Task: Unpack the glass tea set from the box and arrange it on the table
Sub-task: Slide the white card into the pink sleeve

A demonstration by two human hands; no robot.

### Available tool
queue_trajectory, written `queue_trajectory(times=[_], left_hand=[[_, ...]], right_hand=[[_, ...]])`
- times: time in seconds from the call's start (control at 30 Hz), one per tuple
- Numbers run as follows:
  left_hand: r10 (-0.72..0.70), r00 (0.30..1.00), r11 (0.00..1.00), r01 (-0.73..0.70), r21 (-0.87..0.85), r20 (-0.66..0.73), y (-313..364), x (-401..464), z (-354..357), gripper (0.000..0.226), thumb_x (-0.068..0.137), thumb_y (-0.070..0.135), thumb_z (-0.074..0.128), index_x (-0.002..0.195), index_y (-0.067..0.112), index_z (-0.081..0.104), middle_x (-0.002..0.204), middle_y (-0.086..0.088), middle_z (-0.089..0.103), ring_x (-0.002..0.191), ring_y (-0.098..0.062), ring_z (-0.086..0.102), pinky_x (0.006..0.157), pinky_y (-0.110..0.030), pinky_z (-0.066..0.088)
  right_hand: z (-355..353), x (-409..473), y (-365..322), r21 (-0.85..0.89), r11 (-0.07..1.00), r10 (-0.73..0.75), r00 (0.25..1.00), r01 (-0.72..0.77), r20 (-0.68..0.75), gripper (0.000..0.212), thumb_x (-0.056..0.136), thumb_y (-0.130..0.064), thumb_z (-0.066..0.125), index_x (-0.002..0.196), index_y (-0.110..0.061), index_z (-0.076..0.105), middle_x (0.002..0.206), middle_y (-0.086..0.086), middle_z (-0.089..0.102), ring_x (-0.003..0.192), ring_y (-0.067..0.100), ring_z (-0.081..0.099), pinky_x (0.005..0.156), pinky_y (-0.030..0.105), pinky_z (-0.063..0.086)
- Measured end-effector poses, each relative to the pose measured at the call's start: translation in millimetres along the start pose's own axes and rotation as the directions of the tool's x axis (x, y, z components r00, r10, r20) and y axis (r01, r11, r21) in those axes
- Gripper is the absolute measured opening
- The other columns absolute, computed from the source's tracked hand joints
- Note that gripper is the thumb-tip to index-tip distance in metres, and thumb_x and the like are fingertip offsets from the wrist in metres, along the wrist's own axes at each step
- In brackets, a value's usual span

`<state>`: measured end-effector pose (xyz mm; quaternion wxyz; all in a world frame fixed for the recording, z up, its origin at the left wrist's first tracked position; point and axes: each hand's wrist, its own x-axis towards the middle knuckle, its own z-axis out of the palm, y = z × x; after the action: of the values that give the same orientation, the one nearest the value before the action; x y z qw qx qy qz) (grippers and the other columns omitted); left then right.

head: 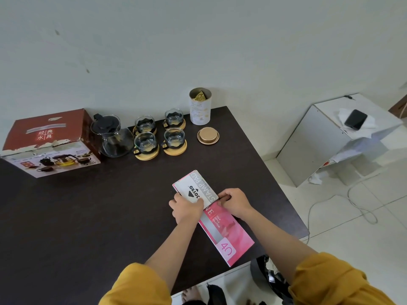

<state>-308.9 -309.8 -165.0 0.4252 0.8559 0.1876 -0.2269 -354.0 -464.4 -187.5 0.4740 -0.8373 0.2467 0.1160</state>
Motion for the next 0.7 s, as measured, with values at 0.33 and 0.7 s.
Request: queue_trajectory(times=[0.33, 0.7], left_hand=[[-0.031, 0.999, 0.999, 0.03, -0.033, -0.008, 2.3, -2.6, 0.2, 0.065, 0.078, 0.035, 0.069, 0.13, 0.012, 0.037, 0.127, -0.01, 0.038, 0.109, -0.03, 0.052, 0.089, -0.046, 0.049], [-0.059, 0.998, 0.982, 0.052, -0.183, -0.032, 0.6, 9.1, -11.1, 0.023, 0.085, 0.021, 0.065, 0.103, 0.007, 0.062, 0.103, -0.008, 0.068, 0.089, -0.022, 0.066, 0.057, -0.027, 0.051]], right_hand=[[-1.5, -1.4, -4.7, 0.019, 0.999, 0.025, 0.999, -0.026, 0.023, 0.016, 0.087, -0.009, 0.06, 0.098, -0.018, 0.068, 0.092, -0.004, 0.069, 0.088, 0.011, 0.065, 0.075, 0.028, 0.055], [17.4, 24.8, -55.7, -0.125, 0.987, 0.102, 0.995, -0.103, -0.011, 0.023, 0.09, -0.023, 0.054, 0.07, -0.014, 0.053, 0.073, 0.0, 0.058, 0.066, 0.013, 0.056, 0.054, 0.024, 0.041]])
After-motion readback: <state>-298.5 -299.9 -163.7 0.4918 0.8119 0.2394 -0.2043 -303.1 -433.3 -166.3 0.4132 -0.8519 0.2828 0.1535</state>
